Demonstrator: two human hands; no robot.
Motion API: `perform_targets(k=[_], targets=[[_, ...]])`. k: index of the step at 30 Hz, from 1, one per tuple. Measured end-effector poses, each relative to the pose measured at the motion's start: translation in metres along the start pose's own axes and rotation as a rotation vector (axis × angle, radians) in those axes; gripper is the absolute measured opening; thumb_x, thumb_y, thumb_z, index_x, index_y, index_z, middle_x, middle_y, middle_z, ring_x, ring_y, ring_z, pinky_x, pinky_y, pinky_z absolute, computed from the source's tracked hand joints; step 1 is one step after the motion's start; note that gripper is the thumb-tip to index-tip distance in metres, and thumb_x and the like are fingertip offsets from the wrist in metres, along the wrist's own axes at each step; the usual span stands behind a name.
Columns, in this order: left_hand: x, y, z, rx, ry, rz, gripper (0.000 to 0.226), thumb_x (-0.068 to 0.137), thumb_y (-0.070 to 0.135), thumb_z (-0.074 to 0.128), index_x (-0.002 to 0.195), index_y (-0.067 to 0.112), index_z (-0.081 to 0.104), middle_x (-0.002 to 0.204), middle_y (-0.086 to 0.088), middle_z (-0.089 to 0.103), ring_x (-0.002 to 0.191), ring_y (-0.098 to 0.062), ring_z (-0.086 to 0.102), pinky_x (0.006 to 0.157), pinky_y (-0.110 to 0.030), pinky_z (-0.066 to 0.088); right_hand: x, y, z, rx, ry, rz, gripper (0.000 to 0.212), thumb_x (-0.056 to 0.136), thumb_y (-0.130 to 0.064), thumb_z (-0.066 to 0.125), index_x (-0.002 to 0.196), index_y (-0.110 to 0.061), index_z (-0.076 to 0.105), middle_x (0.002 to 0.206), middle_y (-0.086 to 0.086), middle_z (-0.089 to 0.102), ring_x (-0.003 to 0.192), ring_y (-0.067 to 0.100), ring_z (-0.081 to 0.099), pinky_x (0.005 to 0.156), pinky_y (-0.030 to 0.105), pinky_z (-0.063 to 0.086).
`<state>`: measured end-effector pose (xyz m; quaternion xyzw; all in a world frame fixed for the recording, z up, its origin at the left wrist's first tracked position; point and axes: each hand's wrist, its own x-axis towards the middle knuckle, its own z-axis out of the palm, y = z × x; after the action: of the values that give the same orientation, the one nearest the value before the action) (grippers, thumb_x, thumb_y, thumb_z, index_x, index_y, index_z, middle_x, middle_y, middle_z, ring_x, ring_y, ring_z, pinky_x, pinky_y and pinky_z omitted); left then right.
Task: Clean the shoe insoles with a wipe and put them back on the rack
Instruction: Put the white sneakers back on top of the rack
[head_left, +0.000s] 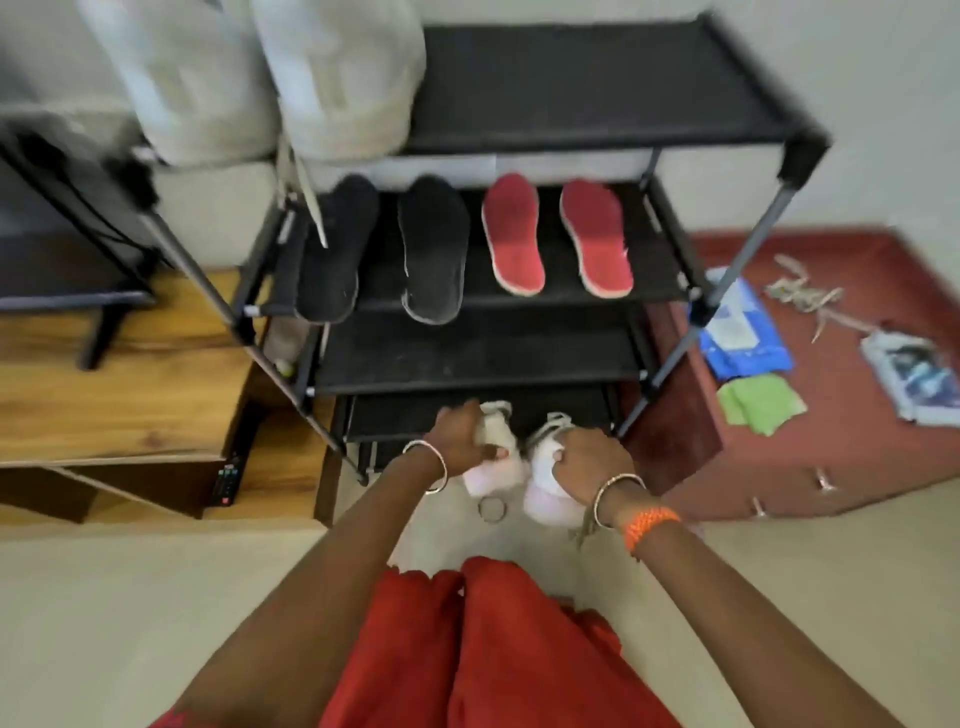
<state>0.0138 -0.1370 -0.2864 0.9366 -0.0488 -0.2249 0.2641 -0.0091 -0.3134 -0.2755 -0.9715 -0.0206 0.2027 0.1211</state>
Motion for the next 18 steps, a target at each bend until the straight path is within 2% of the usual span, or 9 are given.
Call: perform_targets(k=[4,6,9,14,16,18], targets=[[-0.056,0.043,-0.046,0.137,0.027,0.194,0.051,0.079,0.025,0.073,0.120,0.008,0.048,0.122,-0.010,0.052,0.112,-0.025,0.039,0.079,-0.024,0.024,-0.065,-0.009,-0.064,0.014,0.151,-0.060,0.036,0.088,-0.020,0.049,0.122,-0.022,0.059,0.126,0.008,0.059,0.116,0.030,0.054,0.095,0.035,0.043],[-0.080,0.057,-0.065,0.163,0.094,0.234,0.051,0.077,0.027,0.074,0.117,0.012,0.047,0.112,-0.008,0.049,0.106,-0.020,0.037,0.080,-0.024,0.028,-0.097,-0.015,-0.092,-0.003,0.203,-0.073,0.037,0.088,-0.023,0.051,0.123,-0.029,0.059,0.127,0.004,0.058,0.116,0.029,0.054,0.096,0.035,0.043],[-0.121,0.077,-0.093,0.192,0.218,0.300,0.051,0.073,0.033,0.075,0.112,0.020,0.047,0.108,-0.004,0.048,0.103,-0.021,0.042,0.083,-0.030,0.038,-0.151,-0.026,-0.130,-0.046,0.318,-0.124,0.034,0.087,-0.026,0.051,0.119,-0.034,0.061,0.121,0.001,0.062,0.111,0.028,0.056,0.086,0.033,0.044],[-0.196,0.108,-0.141,0.225,0.357,0.467,0.048,0.073,0.031,0.076,0.110,0.021,0.048,0.101,0.003,0.049,0.096,-0.014,0.041,0.078,-0.027,0.037,-0.229,-0.041,-0.191,-0.038,0.506,-0.188,0.031,0.087,-0.021,0.056,0.115,-0.028,0.066,0.117,0.001,0.065,0.107,0.028,0.059,0.088,0.032,0.047],[-0.226,0.121,-0.161,0.205,0.408,0.538,0.044,0.074,0.027,0.076,0.108,0.018,0.050,0.096,0.006,0.050,0.094,-0.013,0.042,0.081,-0.030,0.040,-0.251,-0.044,-0.210,0.007,0.560,-0.207,0.029,0.086,-0.019,0.057,0.112,-0.024,0.068,0.115,0.000,0.067,0.104,0.024,0.060,0.080,0.027,0.044],[-0.246,0.133,-0.180,0.165,0.483,0.568,0.040,0.075,0.027,0.077,0.103,0.018,0.050,0.096,0.002,0.054,0.093,-0.016,0.048,0.083,-0.034,0.044,-0.266,-0.045,-0.228,0.052,0.639,-0.208,0.024,0.086,-0.018,0.058,0.106,-0.022,0.071,0.108,0.001,0.069,0.097,0.024,0.060,0.071,0.022,0.034]])
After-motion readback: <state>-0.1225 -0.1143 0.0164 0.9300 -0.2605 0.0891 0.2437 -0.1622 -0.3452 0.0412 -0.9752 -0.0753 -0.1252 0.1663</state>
